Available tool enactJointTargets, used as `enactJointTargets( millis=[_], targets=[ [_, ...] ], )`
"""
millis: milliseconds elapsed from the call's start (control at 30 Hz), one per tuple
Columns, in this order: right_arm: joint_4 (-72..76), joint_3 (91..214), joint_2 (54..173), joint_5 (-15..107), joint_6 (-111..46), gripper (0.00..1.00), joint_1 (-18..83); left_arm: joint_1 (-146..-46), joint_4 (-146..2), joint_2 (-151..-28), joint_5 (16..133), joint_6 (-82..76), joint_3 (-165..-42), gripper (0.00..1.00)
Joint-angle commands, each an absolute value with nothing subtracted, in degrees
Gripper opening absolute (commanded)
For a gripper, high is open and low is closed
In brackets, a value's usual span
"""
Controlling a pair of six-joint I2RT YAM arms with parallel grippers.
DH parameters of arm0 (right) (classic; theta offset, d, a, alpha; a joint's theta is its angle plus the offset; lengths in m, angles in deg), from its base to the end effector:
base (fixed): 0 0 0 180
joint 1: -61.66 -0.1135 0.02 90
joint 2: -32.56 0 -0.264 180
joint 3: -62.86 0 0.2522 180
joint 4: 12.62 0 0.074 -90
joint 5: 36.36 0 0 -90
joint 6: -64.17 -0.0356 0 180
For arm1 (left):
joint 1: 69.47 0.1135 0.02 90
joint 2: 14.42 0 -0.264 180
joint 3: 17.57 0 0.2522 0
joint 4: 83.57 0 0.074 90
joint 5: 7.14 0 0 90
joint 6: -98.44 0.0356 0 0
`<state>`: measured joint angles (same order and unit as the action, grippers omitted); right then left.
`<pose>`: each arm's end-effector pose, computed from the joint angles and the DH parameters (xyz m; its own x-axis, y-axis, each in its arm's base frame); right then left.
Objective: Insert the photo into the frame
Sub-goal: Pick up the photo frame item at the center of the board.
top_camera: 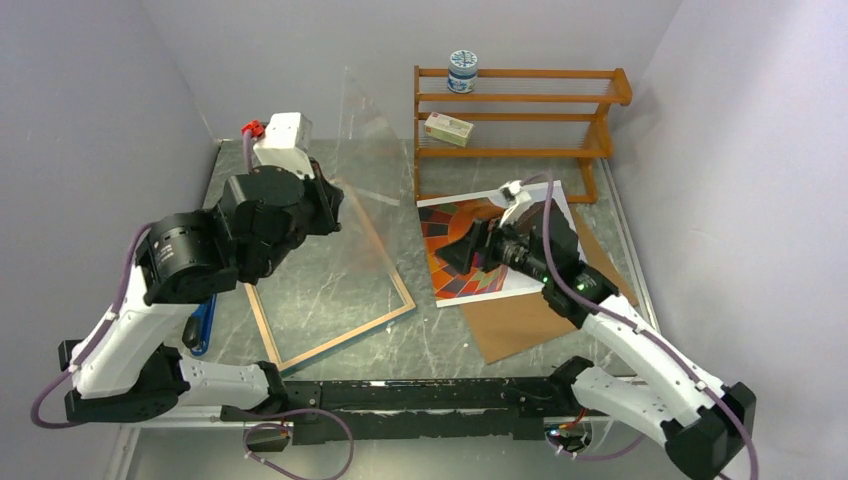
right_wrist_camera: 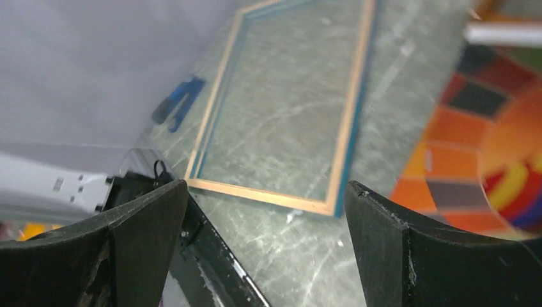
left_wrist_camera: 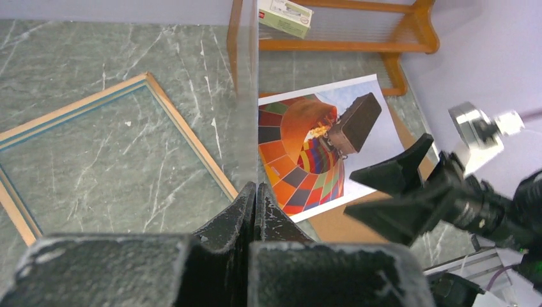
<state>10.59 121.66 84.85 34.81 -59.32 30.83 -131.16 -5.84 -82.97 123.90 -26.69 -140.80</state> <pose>0.1764 0.1186 0.3200 -0.6199 0.2382 -0.7476 -0.4898 0.6269 0.6059 0.0974 -0.1316 0.5255 -0.3691 -0.2300 -0.9005 0.2019 0.9259 -0.3192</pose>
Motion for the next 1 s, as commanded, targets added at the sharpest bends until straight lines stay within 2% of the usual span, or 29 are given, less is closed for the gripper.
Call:
enactJointTargets(
  millis=[0, 433, 600, 733, 967],
  targets=[
    [-5.45, 121.89, 83.6, 45.11, -43.24, 0.96, 20.28, -131.08, -0.34, -83.08, 126.43, -30.6, -146.26, 0.03],
    [-20.11, 122.72, 90.31, 74.83, -21.01, 0.97, -9.46, -131.08, 6.14, -83.98, 127.63, -37.88, -148.08, 0.03],
    [-19.9, 125.47, 95.41, 85.31, -22.58, 0.97, -17.99, -131.08, 5.59, -83.79, 129.03, -38.9, -146.9, 0.03],
    [-14.19, 131.96, 100.54, 94.27, -27.07, 0.97, -23.24, -131.08, 5.73, -83.74, 131.44, -40.15, -146.41, 0.02],
    [-4.4, 139.13, 104.85, 101.13, -38.03, 0.97, -28.59, -131.08, 4.11, -82.07, 143.39, -43.06, -143.47, 0.03]
  ],
)
